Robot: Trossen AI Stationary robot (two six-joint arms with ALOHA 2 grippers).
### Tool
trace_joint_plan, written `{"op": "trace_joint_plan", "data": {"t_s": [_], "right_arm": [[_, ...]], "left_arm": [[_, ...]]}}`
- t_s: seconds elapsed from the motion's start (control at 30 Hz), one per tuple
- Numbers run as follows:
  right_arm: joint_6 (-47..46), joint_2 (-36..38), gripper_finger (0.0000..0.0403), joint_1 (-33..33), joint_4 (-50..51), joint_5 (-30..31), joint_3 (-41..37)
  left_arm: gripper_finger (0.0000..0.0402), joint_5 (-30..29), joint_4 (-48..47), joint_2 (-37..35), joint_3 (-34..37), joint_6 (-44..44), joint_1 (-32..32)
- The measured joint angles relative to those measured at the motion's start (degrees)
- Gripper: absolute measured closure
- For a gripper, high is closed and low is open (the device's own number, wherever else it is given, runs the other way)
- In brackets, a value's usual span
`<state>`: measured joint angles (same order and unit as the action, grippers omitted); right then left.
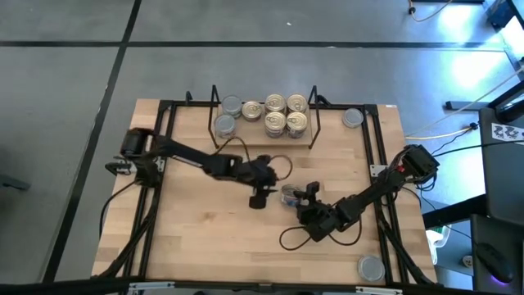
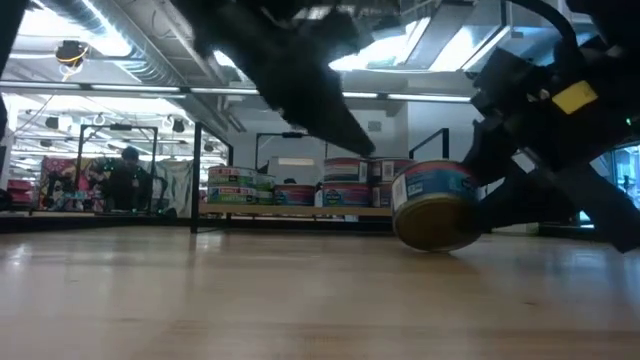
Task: Stack canned seafood by type on shelf
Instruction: Stack the blue and pink tuna can on top of the blue and pink tuna can on the shelf
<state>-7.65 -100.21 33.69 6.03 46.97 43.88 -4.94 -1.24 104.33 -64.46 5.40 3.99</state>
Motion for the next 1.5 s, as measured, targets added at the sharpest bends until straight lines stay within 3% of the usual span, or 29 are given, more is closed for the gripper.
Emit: {"op": "trace_joint_plan", "data": {"t_s": [0.07, 0.27, 0.4, 0.5, 1.27, 1.5], "right_arm": [[-2.69, 0.14, 0.0204, 0.0, -0.11, -0.12, 0.0], [-7.06, 0.06, 0.0204, 0.01, -5.35, -0.05, -1.5], [-7.08, -0.03, 0.0205, -0.81, -9.18, -1.49, -1.66], [-7.13, -0.03, 0.0205, -0.75, -11.62, -3.02, -1.66], [-8.64, -0.16, 0.0207, -1.28, -16.8, -5.63, -1.68], [-8.59, -0.16, 0.0207, -1.59, -16.69, -5.56, -1.66]], "left_arm": [[0.0219, -2.78, 1.98, -1.89, 3.33, -1.81, 1.71], [0.0219, -4.87, 19.53, -3.24, 15.35, -7.93, 4.41], [0.0219, -3.72, 25.94, -3.56, 16.13, -8.29, 6.26], [0.0219, 2.24, 27.33, -3.44, 15.96, -6.63, 6.11], [0.0219, 1.41, 5.73, 0.83, 0.0, 6.78, 2.76], [0.0184, 1.61, 7.35, 0.81, -1.93, 9.92, 2.92]]}}
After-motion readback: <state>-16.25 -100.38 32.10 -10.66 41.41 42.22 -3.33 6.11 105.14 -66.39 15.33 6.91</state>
